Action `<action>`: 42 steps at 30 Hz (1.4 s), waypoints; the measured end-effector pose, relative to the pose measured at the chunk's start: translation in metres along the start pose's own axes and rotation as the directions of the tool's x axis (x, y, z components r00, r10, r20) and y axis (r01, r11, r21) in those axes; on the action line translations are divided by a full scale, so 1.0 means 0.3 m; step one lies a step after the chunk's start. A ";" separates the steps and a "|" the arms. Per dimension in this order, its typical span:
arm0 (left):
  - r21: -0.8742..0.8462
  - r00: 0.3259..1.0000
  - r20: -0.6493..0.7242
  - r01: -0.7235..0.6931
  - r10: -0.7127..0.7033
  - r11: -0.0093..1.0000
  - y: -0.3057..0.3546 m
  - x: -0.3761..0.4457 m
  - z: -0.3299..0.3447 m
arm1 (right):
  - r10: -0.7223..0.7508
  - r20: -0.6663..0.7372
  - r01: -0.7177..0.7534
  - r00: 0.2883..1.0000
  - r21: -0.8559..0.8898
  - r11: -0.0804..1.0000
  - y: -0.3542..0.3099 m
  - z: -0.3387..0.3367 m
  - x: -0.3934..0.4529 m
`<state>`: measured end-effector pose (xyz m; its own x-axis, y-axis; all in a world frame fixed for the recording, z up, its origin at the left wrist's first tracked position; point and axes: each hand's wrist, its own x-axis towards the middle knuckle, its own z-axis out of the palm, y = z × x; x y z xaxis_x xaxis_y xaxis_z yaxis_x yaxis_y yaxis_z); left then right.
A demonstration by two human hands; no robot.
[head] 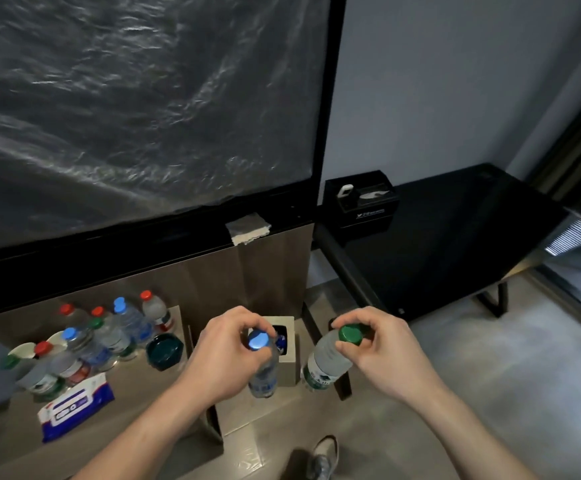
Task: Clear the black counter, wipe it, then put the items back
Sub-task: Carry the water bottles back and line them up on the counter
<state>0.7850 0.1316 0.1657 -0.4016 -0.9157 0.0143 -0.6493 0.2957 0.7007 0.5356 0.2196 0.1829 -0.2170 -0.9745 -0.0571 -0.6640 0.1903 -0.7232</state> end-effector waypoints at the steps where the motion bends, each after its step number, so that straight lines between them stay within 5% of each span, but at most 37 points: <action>1: -0.001 1.000 0.000 -0.003 0.003 1.000 0.026 0.046 0.032 | 0.004 -0.004 -0.004 1.000 -0.008 1.000 0.033 -0.036 0.027; 20: -0.093 0.996 0.050 -0.074 0.078 0.993 0.594 0.819 0.537 | 0.074 -0.079 -0.071 0.994 0.032 0.997 0.606 -0.738 0.575; 34: -0.110 0.976 -0.136 0.155 -0.170 0.982 1.001 1.077 0.990 | -0.088 0.217 0.099 0.972 -0.041 0.994 1.078 -1.271 0.957; 42: -0.097 0.973 -0.121 0.184 -0.196 0.978 1.085 1.307 1.112 | -0.102 0.250 0.118 0.963 -0.047 0.992 1.211 -1.384 1.221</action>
<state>0.2007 -0.0404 0.1616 -0.1854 -0.9820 -0.0365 -0.6467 0.0940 0.7569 -0.0822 -0.0189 0.1849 0.0378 -0.9875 -0.1531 -0.7180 0.0797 -0.6915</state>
